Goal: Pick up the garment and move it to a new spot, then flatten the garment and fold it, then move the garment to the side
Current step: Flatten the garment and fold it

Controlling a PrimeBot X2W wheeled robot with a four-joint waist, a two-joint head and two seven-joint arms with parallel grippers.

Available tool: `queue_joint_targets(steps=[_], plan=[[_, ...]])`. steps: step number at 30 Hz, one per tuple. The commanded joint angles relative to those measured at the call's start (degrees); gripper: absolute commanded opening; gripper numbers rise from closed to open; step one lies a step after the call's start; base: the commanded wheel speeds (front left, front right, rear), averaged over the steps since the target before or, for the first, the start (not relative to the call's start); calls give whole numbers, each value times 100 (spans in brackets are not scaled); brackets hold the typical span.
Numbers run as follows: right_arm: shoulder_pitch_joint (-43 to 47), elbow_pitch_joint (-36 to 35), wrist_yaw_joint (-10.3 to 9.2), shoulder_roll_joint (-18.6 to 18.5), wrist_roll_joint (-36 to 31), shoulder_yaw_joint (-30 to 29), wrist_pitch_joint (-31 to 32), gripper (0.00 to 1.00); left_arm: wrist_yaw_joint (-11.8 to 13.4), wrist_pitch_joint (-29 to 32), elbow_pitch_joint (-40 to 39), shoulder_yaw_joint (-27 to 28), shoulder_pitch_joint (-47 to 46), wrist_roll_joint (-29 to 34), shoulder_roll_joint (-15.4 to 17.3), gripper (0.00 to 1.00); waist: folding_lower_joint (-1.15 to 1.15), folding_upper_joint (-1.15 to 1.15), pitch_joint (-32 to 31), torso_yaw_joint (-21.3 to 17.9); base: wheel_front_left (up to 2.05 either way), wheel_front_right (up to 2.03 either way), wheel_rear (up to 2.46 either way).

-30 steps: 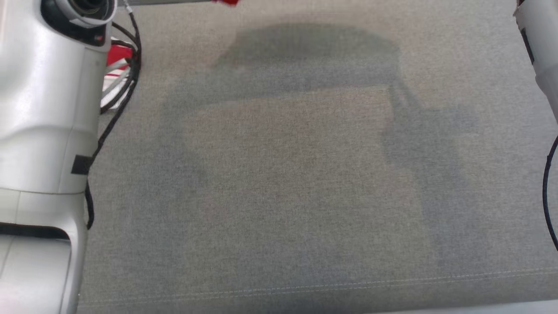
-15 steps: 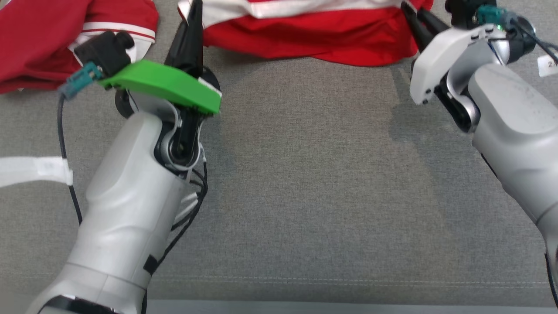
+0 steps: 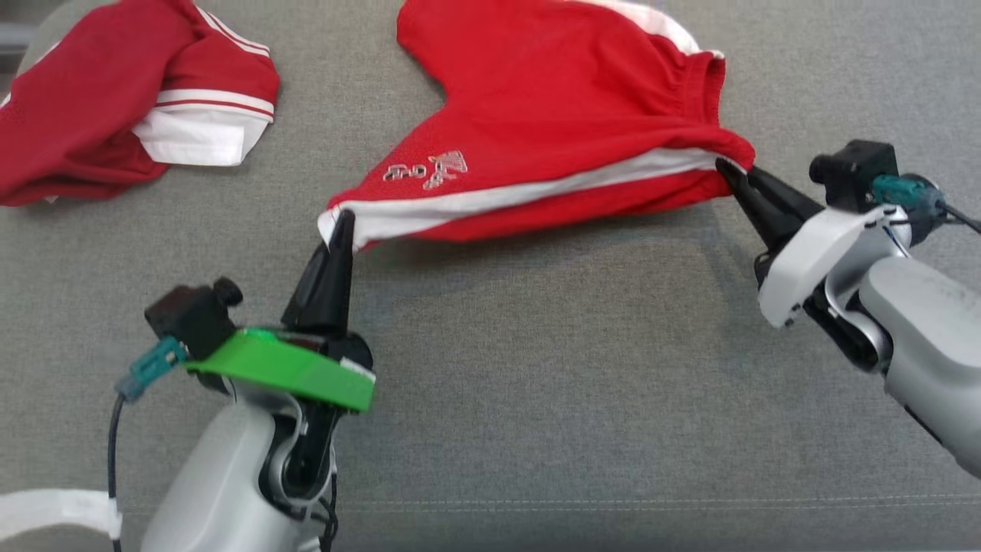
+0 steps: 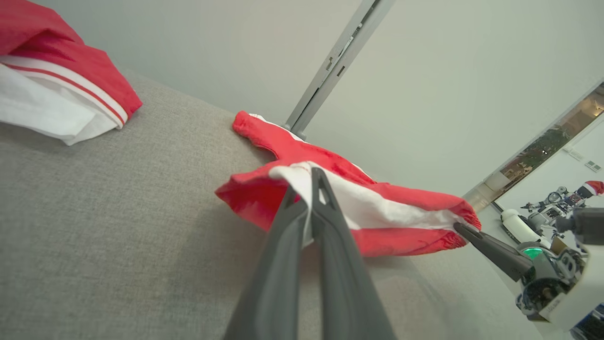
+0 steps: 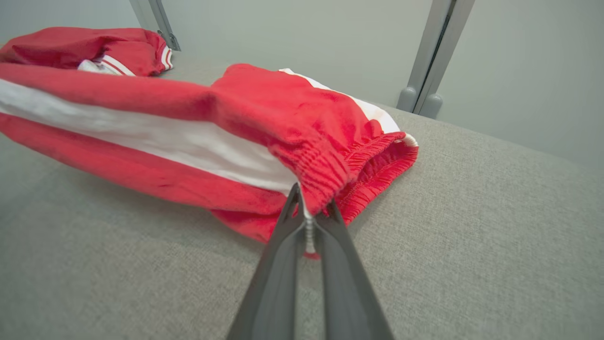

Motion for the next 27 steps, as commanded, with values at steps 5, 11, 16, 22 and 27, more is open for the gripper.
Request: queue_joint_targets(steps=[5, 11, 16, 22, 27], plan=[[834, -472, -8, -209, -81, -259, -65, 0, 2, -15, -544, -93, 922, 267, 135, 0, 0, 0, -365, 56, 0, 0, 0], [2102, -1198, -9, -328, -443, -1013, -70, 0, 177, -16, -1260, -36, 1923, 587, 282, 0, 0, 0, -674, 28, 0, 0, 0], [3202, -1803, -8, -255, -800, -1545, -44, 0, 318, -10, -1772, -30, 2668, 747, 446, 0, 0, 0, -880, -72, 0, 0, 0], [4313, -2599, -8, -84, -1119, -2213, 375, 0, 573, 30, -2218, 77, 3257, 640, 654, 0, 0, 0, -956, -203, 0, 0, 0], [4996, -3252, -8, 0, -1402, -2740, 785, 0, 676, 170, -2532, 110, 3561, 610, 840, 0, 0, 0, -968, -273, 0, 0, 0]])
